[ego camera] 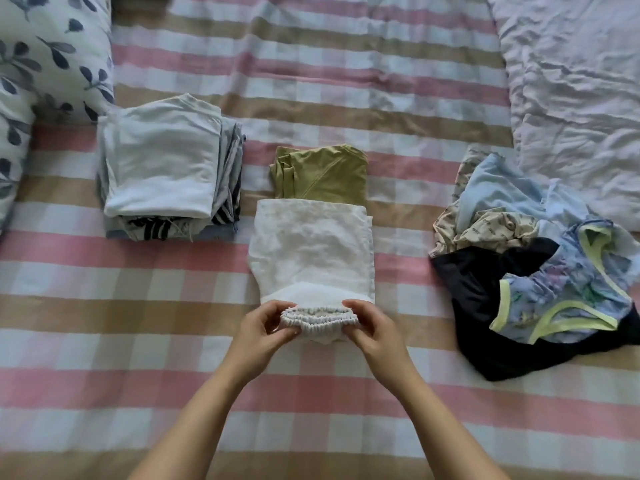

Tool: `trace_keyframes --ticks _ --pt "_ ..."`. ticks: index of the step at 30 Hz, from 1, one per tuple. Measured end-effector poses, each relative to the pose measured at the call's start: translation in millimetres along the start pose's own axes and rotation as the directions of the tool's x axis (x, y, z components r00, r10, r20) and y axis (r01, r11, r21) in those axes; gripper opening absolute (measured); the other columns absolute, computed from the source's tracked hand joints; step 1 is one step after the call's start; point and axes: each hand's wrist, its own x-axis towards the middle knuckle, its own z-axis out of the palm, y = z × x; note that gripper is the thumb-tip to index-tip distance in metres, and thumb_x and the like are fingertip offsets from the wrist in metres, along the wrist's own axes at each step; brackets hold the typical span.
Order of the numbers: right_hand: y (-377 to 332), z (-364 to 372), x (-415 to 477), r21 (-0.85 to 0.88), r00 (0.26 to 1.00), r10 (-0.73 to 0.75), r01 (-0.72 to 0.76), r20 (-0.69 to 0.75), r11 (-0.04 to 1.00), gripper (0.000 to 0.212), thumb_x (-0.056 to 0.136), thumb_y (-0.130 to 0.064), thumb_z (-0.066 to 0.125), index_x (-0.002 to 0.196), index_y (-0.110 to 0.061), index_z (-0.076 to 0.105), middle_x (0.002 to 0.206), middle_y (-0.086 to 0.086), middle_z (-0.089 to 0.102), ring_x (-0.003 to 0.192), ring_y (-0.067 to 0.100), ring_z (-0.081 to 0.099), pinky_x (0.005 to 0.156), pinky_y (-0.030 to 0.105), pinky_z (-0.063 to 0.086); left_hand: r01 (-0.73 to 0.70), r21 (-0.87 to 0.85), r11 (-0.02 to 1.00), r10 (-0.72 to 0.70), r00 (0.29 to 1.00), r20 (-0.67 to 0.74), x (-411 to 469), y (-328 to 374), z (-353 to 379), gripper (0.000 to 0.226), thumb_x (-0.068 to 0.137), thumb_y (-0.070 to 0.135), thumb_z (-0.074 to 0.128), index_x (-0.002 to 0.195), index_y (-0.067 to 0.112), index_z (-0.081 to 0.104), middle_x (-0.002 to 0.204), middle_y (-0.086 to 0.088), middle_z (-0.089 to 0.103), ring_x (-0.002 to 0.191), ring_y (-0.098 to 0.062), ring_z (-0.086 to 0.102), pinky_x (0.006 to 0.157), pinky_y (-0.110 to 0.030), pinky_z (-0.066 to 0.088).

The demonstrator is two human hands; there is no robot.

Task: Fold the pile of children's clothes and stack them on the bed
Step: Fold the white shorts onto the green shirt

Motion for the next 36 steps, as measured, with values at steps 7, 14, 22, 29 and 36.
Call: trace_keyframes --ticks 7,14,22,29,36 --pt "76 21 -32 -0.348 0.990 -0.081 0.117 0.118 0.930 0.044 0.065 0.012 0.065 0.101 -0.013 0.066 0.098 -0.003 0.058 0.096 0.010 0.055 0.083 0.014 0.041 -0.229 0.378 0.897 0.175 0.969 0.172 -23 -82 15 0.043 0.064 -0.001 0.080 0.102 0.013 0.065 0.101 0.001 0.062 0.095 -0.008 0.057 0.081 -0.023 0.048" --pt "134 44 -71 -0.661 0.926 -0.347 0.353 0.148 0.662 0.024 0.073 -0.018 0.045 0.096 -0.023 0.049 0.085 -0.003 0.052 0.083 0.012 0.042 0.072 0.021 0.041 -0.591 0.687 0.422 0.498 0.785 0.368 -58 -143 40 0.019 0.077 0.008 0.057 0.094 0.012 0.065 0.085 -0.007 0.065 0.081 -0.020 0.050 0.074 -0.033 0.053" --pt "163 52 -93 -0.700 0.857 -0.439 0.488 0.271 0.522 0.015 0.078 -0.023 0.054 0.085 -0.022 0.067 0.070 -0.001 0.060 0.077 0.014 0.042 0.065 0.024 0.045 -0.651 0.694 0.308 0.493 0.733 0.468 -80 -170 43 0.016 0.085 0.017 0.049 0.096 0.019 0.059 0.087 0.001 0.055 0.084 -0.017 0.047 0.082 -0.030 0.039" --pt "142 35 -69 -0.666 0.910 -0.405 0.356 0.088 0.655 0.026 0.085 -0.040 0.051 0.104 -0.023 0.051 0.102 -0.001 0.052 0.099 0.016 0.042 0.088 0.025 0.037 -0.560 0.714 0.420 0.518 0.794 0.318 -67 -162 41 0.036 0.077 0.013 0.048 0.112 0.020 0.053 0.124 -0.003 0.049 0.115 -0.021 0.046 0.100 -0.043 0.034" --pt "156 19 -64 -0.642 0.733 -0.409 0.677 0.544 0.359 0.046 0.073 -0.059 0.057 0.104 -0.024 0.055 0.097 -0.003 0.061 0.094 0.016 0.049 0.086 0.029 0.038 -0.774 0.618 0.138 0.430 0.609 0.667 -41 -164 19 0.039 0.068 0.016 0.051 0.104 0.020 0.065 0.109 -0.004 0.065 0.107 -0.023 0.051 0.101 -0.040 0.036"
